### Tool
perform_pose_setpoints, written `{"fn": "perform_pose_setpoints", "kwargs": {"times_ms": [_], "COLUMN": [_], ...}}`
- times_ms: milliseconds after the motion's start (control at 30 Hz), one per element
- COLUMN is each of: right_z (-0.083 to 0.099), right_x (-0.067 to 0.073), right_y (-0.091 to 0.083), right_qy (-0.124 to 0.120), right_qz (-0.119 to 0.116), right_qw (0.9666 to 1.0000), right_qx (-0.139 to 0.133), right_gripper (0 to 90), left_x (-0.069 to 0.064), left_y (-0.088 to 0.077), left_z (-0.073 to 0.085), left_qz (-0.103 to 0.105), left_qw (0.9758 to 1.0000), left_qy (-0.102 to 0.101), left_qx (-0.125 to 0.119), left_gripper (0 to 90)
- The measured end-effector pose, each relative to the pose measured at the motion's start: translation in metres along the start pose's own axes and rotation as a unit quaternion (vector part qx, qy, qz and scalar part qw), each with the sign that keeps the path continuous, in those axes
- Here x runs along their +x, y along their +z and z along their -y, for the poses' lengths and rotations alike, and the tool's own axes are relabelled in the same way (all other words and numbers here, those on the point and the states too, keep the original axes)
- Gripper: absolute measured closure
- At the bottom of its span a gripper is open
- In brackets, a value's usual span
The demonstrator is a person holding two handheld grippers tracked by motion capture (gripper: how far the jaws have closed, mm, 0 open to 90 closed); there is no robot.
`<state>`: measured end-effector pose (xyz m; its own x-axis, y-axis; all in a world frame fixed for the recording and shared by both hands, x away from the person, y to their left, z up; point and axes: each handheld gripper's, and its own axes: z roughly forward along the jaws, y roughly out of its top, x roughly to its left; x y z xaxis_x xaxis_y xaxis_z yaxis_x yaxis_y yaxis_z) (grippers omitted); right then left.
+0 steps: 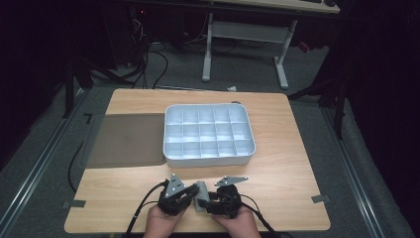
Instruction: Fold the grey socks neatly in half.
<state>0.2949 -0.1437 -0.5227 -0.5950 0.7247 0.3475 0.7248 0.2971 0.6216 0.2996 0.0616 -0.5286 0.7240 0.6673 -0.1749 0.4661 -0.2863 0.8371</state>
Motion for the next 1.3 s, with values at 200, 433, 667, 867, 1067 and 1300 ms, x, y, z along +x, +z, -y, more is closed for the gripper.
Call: {"fn": "perform_pose_setpoints", "kwargs": {"times_ms": [200, 433, 667, 867, 1067, 1300], "right_z": [-0.005, -0.009, -0.012, -0.015, -0.016, -0.016], "right_x": [0.003, 0.009, 0.007, 0.006, 0.008, 0.004], "right_y": [0.002, 0.002, 0.004, 0.010, 0.008, -0.004], "right_qy": [-0.018, -0.061, -0.054, -0.033, -0.049, -0.078], "right_qz": [-0.001, 0.005, 0.002, -0.006, 0.000, 0.024], "right_qw": [0.9997, 0.9977, 0.9980, 0.9987, 0.9980, 0.9960], "right_qx": [0.015, 0.029, 0.032, 0.037, 0.038, 0.038], "right_gripper": [59.2, 63.2, 60.5, 52.6, 64.3, 69.1], "left_x": [0.006, 0.018, 0.017, 0.015, 0.015, 0.016], "left_y": [-0.008, -0.017, -0.009, -0.007, -0.009, -0.018], "left_z": [-0.001, -0.001, 0.002, 0.002, 0.002, -0.002], "left_qz": [-0.004, -0.004, 0.013, 0.009, 0.011, 0.008], "left_qw": [1.0000, 0.9996, 0.9994, 0.9994, 0.9995, 0.9999], "left_qy": [-0.003, -0.024, -0.024, -0.019, -0.019, -0.005], "left_qx": [-0.006, -0.009, 0.022, 0.029, 0.023, -0.007], "left_gripper": [77.1, 67.9, 79.2, 83.9, 83.5, 72.6]}}
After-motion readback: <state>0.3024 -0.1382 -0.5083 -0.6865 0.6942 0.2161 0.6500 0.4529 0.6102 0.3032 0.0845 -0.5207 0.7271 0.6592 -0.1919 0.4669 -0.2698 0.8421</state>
